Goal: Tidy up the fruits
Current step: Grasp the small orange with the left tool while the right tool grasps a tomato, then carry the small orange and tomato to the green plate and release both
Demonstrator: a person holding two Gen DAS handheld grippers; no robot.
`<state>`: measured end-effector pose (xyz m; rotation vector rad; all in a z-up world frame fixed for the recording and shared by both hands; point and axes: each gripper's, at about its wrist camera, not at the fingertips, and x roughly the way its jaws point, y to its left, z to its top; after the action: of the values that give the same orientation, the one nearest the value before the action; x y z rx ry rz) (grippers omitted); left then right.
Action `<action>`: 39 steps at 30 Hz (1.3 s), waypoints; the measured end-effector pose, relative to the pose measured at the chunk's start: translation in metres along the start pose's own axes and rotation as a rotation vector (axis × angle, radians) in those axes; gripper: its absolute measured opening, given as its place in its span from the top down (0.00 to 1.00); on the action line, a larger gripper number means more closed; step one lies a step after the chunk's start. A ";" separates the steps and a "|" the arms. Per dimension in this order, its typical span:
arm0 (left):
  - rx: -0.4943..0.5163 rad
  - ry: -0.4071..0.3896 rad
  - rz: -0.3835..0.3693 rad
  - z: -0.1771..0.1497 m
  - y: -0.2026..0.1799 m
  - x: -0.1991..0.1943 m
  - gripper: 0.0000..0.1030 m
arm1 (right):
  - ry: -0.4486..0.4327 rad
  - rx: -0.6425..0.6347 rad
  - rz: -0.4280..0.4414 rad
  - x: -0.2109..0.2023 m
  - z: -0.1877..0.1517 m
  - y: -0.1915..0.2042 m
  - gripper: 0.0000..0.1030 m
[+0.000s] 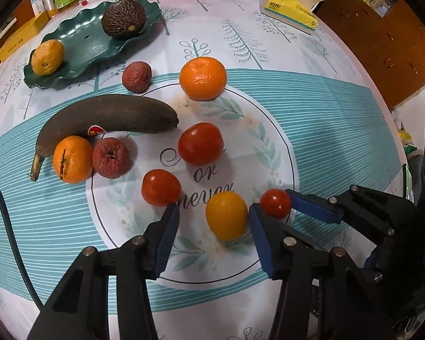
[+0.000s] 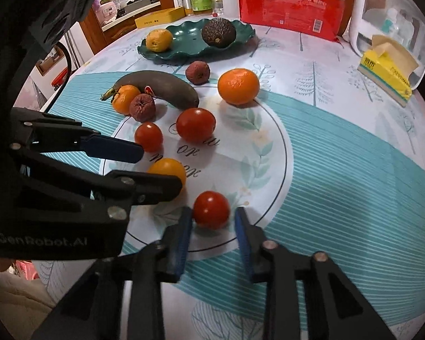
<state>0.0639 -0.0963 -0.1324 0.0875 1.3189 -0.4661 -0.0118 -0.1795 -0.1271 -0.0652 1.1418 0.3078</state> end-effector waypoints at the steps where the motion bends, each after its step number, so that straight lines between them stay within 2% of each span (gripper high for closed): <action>1: 0.002 0.003 -0.003 0.000 0.000 0.001 0.55 | -0.001 0.004 0.001 0.000 0.000 -0.001 0.74; 6: -0.002 0.038 -0.017 0.001 -0.002 0.011 0.69 | -0.005 0.032 -0.007 -0.002 -0.004 -0.007 0.75; 8: -0.011 0.037 -0.022 0.003 -0.001 0.015 0.71 | -0.005 0.049 -0.010 -0.004 -0.007 -0.012 0.75; 15: -0.030 0.028 -0.034 -0.001 0.000 0.017 0.72 | -0.005 0.091 -0.016 -0.010 -0.014 -0.021 0.75; 24: -0.001 -0.025 0.008 -0.013 0.008 -0.008 0.72 | -0.013 0.103 -0.008 -0.018 -0.014 -0.015 0.76; 33: 0.010 -0.093 0.086 -0.008 0.031 -0.065 0.72 | -0.050 0.087 0.033 -0.038 0.015 0.002 0.76; 39: 0.078 -0.203 0.194 0.033 0.058 -0.140 0.72 | -0.120 0.041 0.043 -0.069 0.074 0.013 0.76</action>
<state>0.0919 -0.0155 -0.0033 0.2252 1.0812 -0.3513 0.0235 -0.1660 -0.0324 0.0137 1.0311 0.3221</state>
